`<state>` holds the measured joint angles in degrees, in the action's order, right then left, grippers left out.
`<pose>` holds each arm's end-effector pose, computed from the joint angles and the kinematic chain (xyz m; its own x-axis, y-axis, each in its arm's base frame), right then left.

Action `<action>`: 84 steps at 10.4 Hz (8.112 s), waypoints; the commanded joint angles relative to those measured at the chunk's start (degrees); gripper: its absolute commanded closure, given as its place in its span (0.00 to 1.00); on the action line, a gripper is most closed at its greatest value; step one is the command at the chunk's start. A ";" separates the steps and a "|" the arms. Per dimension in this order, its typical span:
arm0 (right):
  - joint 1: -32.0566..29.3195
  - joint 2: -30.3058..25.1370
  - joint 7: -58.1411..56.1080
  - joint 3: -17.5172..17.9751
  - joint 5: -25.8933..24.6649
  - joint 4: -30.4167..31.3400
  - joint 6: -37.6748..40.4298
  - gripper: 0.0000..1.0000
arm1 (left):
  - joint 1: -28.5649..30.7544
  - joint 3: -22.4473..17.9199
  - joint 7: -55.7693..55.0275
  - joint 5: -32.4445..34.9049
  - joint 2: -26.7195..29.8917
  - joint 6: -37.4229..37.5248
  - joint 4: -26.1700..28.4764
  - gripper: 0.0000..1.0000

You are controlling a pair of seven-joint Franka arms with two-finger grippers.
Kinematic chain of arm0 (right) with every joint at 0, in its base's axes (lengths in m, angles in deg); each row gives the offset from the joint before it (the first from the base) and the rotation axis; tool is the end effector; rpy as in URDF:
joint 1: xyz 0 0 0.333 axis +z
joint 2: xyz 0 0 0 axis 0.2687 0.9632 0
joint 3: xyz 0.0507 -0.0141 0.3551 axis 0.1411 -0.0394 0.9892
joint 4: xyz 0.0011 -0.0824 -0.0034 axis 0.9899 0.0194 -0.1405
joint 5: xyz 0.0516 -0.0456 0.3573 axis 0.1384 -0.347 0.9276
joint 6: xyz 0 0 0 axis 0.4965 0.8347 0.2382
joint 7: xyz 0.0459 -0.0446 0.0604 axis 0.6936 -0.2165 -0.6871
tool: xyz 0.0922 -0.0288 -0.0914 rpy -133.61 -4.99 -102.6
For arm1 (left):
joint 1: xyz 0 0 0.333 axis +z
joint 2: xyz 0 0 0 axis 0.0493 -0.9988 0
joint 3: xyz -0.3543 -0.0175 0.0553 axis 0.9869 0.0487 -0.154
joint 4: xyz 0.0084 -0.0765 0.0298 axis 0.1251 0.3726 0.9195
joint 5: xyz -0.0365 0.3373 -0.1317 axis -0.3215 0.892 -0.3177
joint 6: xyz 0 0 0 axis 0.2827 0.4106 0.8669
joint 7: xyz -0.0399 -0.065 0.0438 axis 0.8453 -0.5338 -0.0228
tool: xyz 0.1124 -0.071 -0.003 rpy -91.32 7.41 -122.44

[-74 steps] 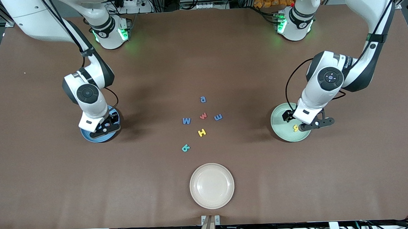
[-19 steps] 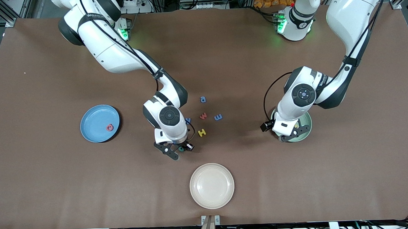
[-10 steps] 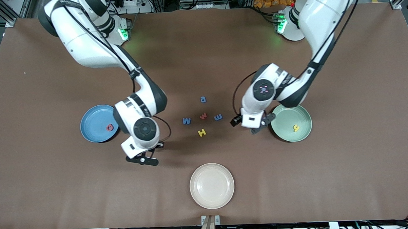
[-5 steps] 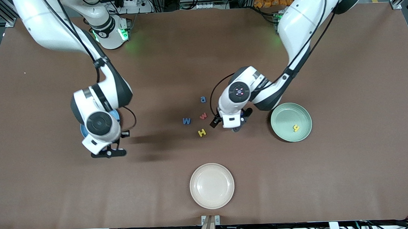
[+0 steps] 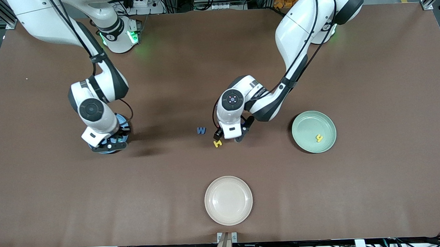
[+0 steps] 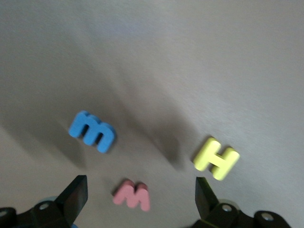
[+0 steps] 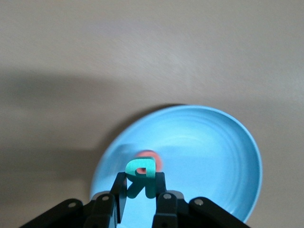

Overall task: Sort uppercase to blue plate, lowercase to green plate
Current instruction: 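Drop R on the blue plate while the left gripper lowers to pink m, then grasp pink m with the left gripper while the right gripper lifts away, then carry m to the green plate while the right gripper reaches blue M, then release m on the green plate while the right gripper grasps blue M, then drop M on the blue plate while the left gripper reaches blue e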

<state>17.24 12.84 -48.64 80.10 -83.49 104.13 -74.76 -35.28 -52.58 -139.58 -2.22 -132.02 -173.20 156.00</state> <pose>0.5544 0.0693 0.2621 0.9849 0.1551 -0.0772 0.1682 -0.9629 0.2108 0.5371 -0.5220 0.2166 0.5703 0.8127 -0.1197 0.8201 -0.5716 0.0271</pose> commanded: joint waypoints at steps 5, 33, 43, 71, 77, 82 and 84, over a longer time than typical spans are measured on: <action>-1.31 -4.39 -4.97 -2.77 -0.26 6.22 -5.15 0.58 | -3.40 -0.92 0.34 -1.23 -4.75 1.26 -5.79 0.00; 9.49 -0.36 25.39 9.52 25.32 -6.25 -7.15 0.30 | 9.23 -0.48 6.73 2.02 8.32 17.52 -2.02 1.00; 19.70 14.68 54.69 9.27 -0.24 -14.43 -16.75 0.32 | 26.20 -0.57 29.78 4.11 19.41 9.72 22.31 1.00; 22.60 18.99 62.97 9.18 -14.31 -18.21 -11.92 0.65 | 30.78 1.01 36.11 7.38 22.66 7.33 30.16 0.00; 19.80 17.59 51.75 10.06 -13.79 -20.75 -0.62 0.69 | 30.70 2.59 35.76 7.12 22.66 7.33 30.16 0.00; 11.98 9.34 24.96 10.15 -13.00 -19.98 16.54 0.70 | 26.15 8.22 29.63 7.65 22.05 6.80 28.32 0.00; 6.72 5.12 15.99 10.15 -13.00 -15.60 16.30 0.70 | 18.95 8.22 24.54 7.65 21.00 5.41 26.74 0.00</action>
<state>27.77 22.52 -27.27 89.38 -96.51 83.19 -57.99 -11.60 -43.95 -110.95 4.43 -110.90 -166.96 183.67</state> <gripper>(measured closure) 0.595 0.000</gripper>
